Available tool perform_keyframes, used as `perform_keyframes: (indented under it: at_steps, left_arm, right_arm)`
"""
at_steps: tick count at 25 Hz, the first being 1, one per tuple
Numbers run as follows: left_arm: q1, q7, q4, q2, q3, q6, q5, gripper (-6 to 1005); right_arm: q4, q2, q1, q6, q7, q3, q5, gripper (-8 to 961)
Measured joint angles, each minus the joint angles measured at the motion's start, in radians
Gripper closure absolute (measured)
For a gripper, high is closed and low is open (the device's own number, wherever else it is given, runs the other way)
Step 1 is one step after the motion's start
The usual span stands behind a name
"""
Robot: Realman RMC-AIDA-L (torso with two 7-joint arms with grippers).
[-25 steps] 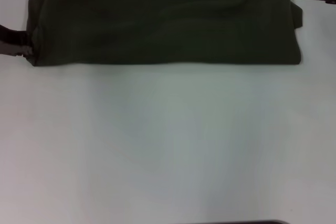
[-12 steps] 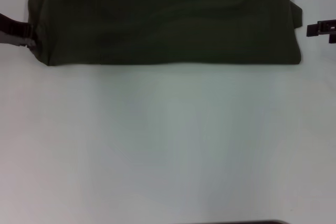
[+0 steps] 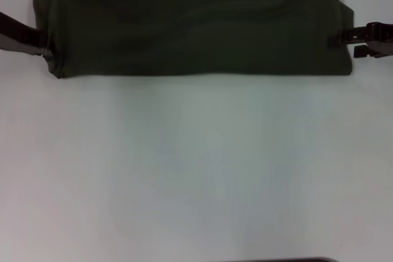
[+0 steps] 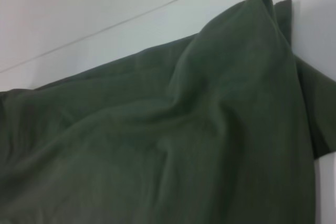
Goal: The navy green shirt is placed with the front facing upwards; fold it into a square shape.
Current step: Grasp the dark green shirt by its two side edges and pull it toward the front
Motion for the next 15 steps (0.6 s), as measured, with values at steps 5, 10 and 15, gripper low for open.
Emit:
perform_keyframes:
  at_steps: [5,10,15]
  left_arm:
    - [-0.005,0.001,0.002,-0.006,0.001,0.0,0.005,1000]
    - [-0.005,0.002,0.004,-0.013,0.001,-0.003,0.008,1001]
    - [-0.006,0.002,0.004,-0.016,0.008,-0.003,0.008,1001]
  right_arm:
    - [0.004,-0.001,-0.007,0.008,0.023,-0.005,-0.028,24]
    - [0.005,0.009,-0.016,0.029,0.024,-0.007,-0.046,24]
    - [0.018,0.022,-0.013,0.05,0.018,-0.007,-0.049,24]
